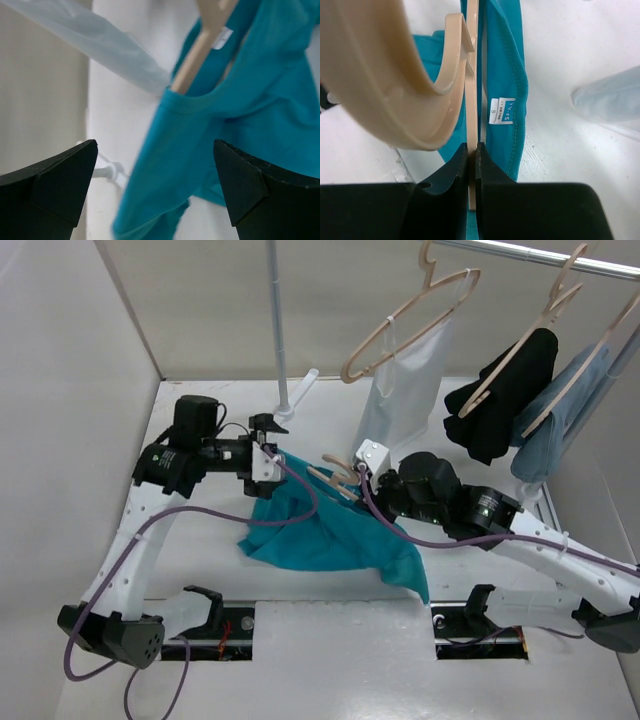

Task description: Place the t-shirt on the hanger

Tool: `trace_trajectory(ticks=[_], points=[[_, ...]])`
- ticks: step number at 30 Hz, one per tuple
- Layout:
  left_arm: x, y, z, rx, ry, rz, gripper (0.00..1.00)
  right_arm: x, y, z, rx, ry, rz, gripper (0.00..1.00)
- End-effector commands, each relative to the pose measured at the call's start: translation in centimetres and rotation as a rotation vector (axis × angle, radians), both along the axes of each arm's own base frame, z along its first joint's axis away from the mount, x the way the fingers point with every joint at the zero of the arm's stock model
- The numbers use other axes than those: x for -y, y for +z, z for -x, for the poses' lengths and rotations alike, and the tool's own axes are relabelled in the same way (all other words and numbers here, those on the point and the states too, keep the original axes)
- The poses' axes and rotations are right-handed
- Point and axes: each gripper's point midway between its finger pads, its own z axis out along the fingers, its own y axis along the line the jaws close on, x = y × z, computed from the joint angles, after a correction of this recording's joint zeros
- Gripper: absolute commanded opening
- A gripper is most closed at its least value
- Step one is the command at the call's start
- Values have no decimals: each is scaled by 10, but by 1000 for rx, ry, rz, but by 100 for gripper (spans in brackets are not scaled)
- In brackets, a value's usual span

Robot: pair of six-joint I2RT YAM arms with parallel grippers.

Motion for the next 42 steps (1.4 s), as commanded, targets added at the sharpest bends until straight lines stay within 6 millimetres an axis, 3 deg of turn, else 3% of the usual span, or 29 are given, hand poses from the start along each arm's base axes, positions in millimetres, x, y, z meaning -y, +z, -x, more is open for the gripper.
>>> trace_trajectory(ticks=[1, 2, 4, 5, 6, 7, 8, 9, 11, 12, 13, 14, 15, 17, 18, 19, 20, 21, 22, 23, 26, 29, 31, 42], points=[[12, 4, 22, -18, -45, 55, 100, -22, 57, -10, 77, -4, -155, 0], [15, 30, 19, -7, 23, 153, 100, -21, 61, -17, 81, -45, -168, 0], [14, 33, 19, -55, 103, 252, 100, -27, 71, -19, 68, -77, -206, 0], [9, 52, 31, -28, 136, 330, 100, -33, 71, -20, 33, -105, -231, 0], [5, 74, 30, -37, 198, 445, 98, -35, 77, -28, 34, -152, -261, 0], [2, 78, 36, -39, 218, 486, 95, -40, 86, -28, 27, -165, -298, 0], [-1, 75, 40, -60, 235, 511, 87, -50, 81, -29, -19, -193, -324, 0], [-5, 81, 53, -70, 243, 539, 82, -53, 94, -38, -8, -243, -381, 0], [-4, 65, 65, -195, 249, 525, 74, -65, 106, -40, -27, -283, -455, 0], [-6, 62, 71, -237, 260, 521, 70, -76, 100, -48, -67, -326, -482, 0], [-6, 47, 78, -319, 272, 501, 59, -80, 105, -56, -61, -387, -521, 0], [-6, 39, 77, -369, 300, 499, 59, -86, 115, -58, -72, -420, -564, 0], [-7, 31, 77, -439, 339, 508, 59, -99, 104, -66, -93, -463, -567, 0], [-13, 19, 72, -494, 428, 503, 64, -109, 111, -76, -61, -541, -598, 0], [-16, 15, 70, -512, 458, 499, 69, -113, 132, -83, -50, -565, -649, 0], [-17, 13, 68, -522, 480, 491, 75, -128, 122, -89, -55, -589, -635, 0], [-23, 12, 66, -523, 523, 485, 80, -127, 125, -97, -34, -634, -639, 0], [-25, 8, 65, -530, 543, 478, 92, -129, 144, -101, -32, -656, -692, 0], [-27, 7, 63, -526, 557, 468, 98, -140, 136, -104, -43, -680, -696, 0], [-30, 5, 60, -518, 579, 460, 100, -138, 139, -110, -34, -724, -714, 0], [-34, 1, 59, -505, 607, 454, 100, -142, 135, -117, -43, -771, -740, 0], [-51, -15, 46, -467, 732, 452, 100, -144, 131, -117, -93, -802, -803, 0], [-60, -15, 40, -407, 776, 458, 100, -145, 135, -117, -114, -804, -853, 0], [-39, -14, 33, -344, 617, 458, 100, -164, 115, -114, -237, -796, -917, 0]])
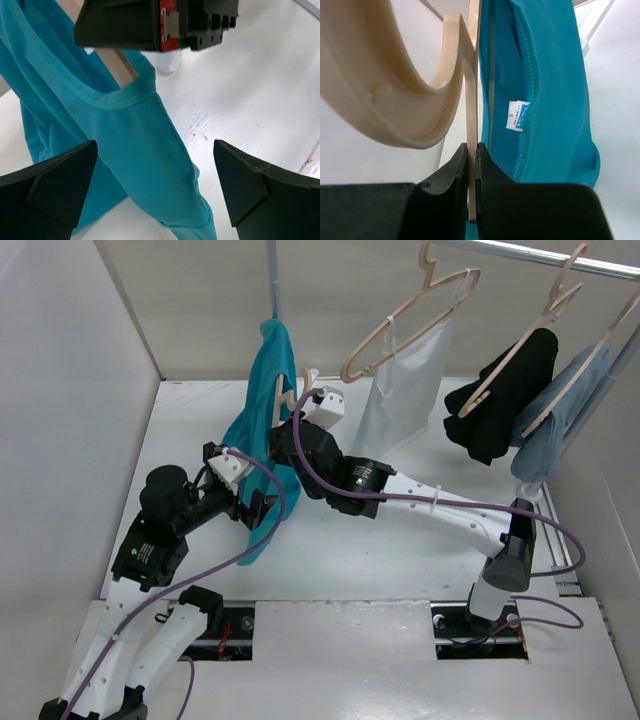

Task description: Place the t-shirt on the hanger

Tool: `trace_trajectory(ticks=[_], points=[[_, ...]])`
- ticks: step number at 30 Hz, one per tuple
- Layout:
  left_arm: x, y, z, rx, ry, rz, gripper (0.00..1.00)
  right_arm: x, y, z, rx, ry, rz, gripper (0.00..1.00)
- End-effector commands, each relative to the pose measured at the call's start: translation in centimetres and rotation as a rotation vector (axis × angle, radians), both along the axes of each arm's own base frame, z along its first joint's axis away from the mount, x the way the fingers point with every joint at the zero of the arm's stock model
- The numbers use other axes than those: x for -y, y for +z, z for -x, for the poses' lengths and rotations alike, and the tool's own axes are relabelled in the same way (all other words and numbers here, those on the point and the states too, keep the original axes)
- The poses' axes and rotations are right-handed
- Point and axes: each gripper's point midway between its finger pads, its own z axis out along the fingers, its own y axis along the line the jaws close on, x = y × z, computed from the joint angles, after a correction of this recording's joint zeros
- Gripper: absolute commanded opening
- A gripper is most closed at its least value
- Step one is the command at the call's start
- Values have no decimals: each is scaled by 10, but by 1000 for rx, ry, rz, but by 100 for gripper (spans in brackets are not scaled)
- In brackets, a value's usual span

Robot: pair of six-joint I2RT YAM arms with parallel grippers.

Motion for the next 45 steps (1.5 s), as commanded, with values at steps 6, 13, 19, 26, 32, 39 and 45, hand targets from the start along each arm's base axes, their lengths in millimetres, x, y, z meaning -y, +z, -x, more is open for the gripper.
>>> trace_trajectory(ticks=[6, 13, 19, 26, 32, 39, 45], points=[[8, -1, -28, 170, -70, -110, 100, -12, 34, 5, 53, 55, -123, 0], [-5, -14, -50, 233, 20, -171, 78, -9, 29, 12, 35, 82, -151, 0], [-4, -11, -54, 216, 39, -147, 31, -20, 14, 17, -7, 123, -167, 0], [-13, -12, -49, 178, 100, -125, 0, -25, 4, 16, -13, 133, -141, 0], [-14, 12, -46, 123, 176, 20, 0, -27, -4, 17, 1, 178, -79, 13], [-14, 23, -45, 33, 260, 193, 0, -18, 0, 14, 98, 222, 78, 57], [-12, 33, -43, 32, 262, 255, 0, -14, 14, 16, 169, 254, 131, 67]])
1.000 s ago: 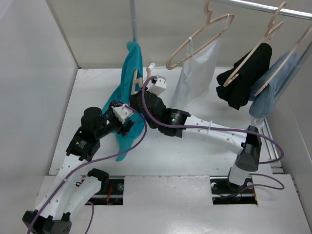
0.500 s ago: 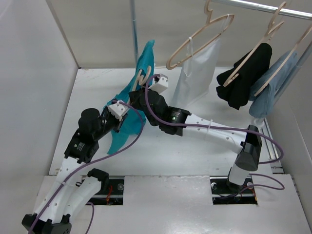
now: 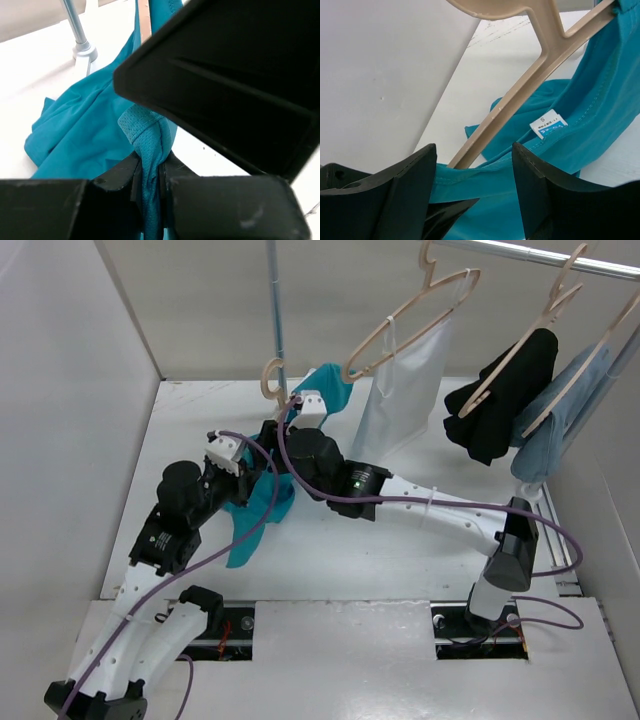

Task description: Place the t-shirt on the hanger

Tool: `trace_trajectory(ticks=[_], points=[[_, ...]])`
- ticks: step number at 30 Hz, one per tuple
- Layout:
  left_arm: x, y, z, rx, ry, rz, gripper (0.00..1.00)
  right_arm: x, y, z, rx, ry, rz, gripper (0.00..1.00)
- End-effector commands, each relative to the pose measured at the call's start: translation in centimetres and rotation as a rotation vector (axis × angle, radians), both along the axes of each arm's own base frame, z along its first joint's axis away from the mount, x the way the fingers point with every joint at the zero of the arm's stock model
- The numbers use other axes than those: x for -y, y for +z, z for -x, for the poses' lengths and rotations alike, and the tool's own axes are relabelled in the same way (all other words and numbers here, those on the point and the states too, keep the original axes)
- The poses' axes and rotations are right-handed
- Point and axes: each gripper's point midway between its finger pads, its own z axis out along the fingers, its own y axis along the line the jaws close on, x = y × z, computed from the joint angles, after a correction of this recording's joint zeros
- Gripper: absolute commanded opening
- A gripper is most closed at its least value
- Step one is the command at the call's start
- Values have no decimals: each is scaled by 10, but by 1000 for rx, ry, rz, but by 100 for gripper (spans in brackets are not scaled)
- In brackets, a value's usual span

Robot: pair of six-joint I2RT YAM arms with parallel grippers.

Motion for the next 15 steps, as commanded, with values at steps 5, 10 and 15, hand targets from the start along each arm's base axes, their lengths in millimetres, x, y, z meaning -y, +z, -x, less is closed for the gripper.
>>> trace_trajectory(ticks=[5, 10, 15], points=[[-4, 63, -8, 161, 70, 133, 0, 5, 57, 11, 200, 114, 68, 86], [-8, 74, -24, 170, 111, 131, 0, 36, 80, 16, 255, 88, 126, 100], [-8, 102, -37, 187, 96, 107, 0, 84, 83, 26, 260, 33, 176, 100]])
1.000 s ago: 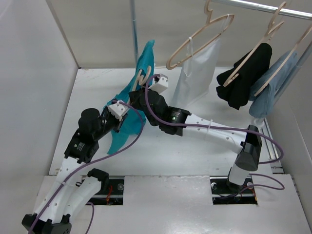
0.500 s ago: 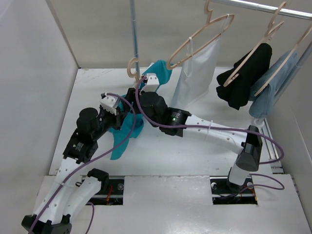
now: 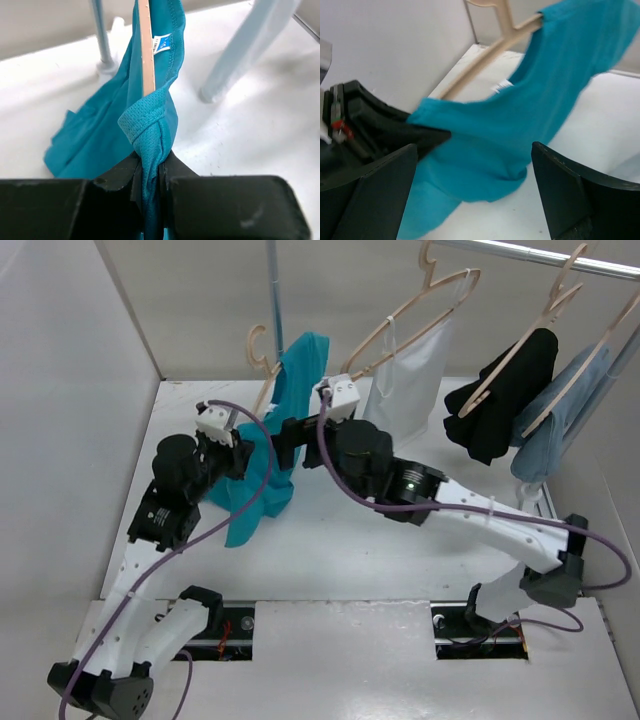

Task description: Place the t-shirt on the hanger

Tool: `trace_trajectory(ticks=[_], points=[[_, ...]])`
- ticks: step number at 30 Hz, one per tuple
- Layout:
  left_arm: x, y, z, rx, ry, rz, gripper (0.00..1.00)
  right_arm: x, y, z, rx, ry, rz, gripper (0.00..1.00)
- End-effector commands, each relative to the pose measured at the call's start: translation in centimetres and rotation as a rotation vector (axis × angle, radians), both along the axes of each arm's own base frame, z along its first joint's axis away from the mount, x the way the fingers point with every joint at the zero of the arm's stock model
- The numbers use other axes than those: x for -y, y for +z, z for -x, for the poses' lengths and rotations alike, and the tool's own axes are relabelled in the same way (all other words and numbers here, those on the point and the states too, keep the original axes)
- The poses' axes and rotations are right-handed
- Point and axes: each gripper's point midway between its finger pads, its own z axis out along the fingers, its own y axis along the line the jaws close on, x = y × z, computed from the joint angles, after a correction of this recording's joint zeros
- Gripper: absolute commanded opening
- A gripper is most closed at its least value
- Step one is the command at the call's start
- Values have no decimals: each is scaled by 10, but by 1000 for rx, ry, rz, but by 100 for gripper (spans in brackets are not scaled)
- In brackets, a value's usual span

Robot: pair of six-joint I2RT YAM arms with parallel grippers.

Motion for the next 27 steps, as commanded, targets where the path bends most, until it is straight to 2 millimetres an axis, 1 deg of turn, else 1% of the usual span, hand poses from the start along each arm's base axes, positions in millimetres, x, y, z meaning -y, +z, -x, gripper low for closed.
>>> trace_trajectory(ticks=[1, 2, 3, 4, 5, 6, 7, 8, 9, 10, 11, 12, 13, 14, 15, 17, 18, 19, 20, 21, 22, 24, 25, 26, 27], points=[[0, 73, -12, 190, -4, 28, 0, 40, 30, 9, 68, -38, 16, 100], [2, 77, -12, 190, -14, 29, 0, 42, 28, 14, 61, -14, 28, 100], [2, 82, -14, 204, -15, 19, 0, 43, 23, 16, 52, -2, 46, 100], [1, 97, -14, 225, -16, 16, 0, 47, 21, 20, 54, 16, 60, 100], [4, 96, -19, 207, -27, -2, 0, 45, 18, 26, 47, 53, 68, 100], [5, 101, -22, 205, -28, -2, 0, 44, 16, 29, 52, 74, 79, 100], [6, 122, -22, 248, -38, 2, 0, 47, 10, 32, 46, 90, 87, 100], [9, 122, -26, 236, -47, 0, 0, 47, 5, 35, 42, 101, 93, 100], [13, 128, -26, 252, -70, -7, 0, 46, 0, 35, 43, 111, 107, 100], [15, 135, -28, 273, -81, -11, 0, 49, -8, 37, 37, 112, 119, 100], [16, 150, -28, 304, -91, -11, 0, 51, -6, 39, 41, 120, 109, 100], [20, 149, -36, 298, -104, -20, 0, 49, -11, 42, 37, 130, 118, 100], [23, 154, -38, 315, -122, -35, 0, 51, -11, 43, 38, 130, 117, 100], [24, 160, -42, 328, -123, -46, 0, 51, -17, 43, 32, 131, 127, 100], [33, 170, -47, 341, -154, -51, 0, 54, -12, 45, 38, 130, 117, 100], [42, 177, -53, 345, -191, -66, 0, 59, -17, 43, 35, 112, 126, 100], [43, 198, -54, 386, -188, -57, 0, 61, -13, 44, 40, 112, 117, 100], [50, 193, -71, 363, -201, -61, 0, 61, -13, 44, 40, 112, 117, 100], [57, 198, -76, 368, -218, -57, 0, 64, -14, 46, 39, 112, 118, 100], [58, 218, -77, 404, -215, -39, 0, 64, -14, 46, 39, 112, 118, 100], [65, 218, -95, 398, -214, -26, 0, 66, -18, 47, 28, 111, 119, 100], [72, 229, -103, 412, -225, 15, 0, 66, -24, 48, 14, 111, 129, 100], [73, 244, -104, 440, -223, 35, 0, 68, -22, 50, 14, 120, 126, 100], [77, 241, -116, 424, -223, 55, 0, 69, -24, 51, 3, 119, 126, 100], [79, 241, -119, 418, -223, 64, 0, 69, -24, 51, 3, 119, 126, 100]])
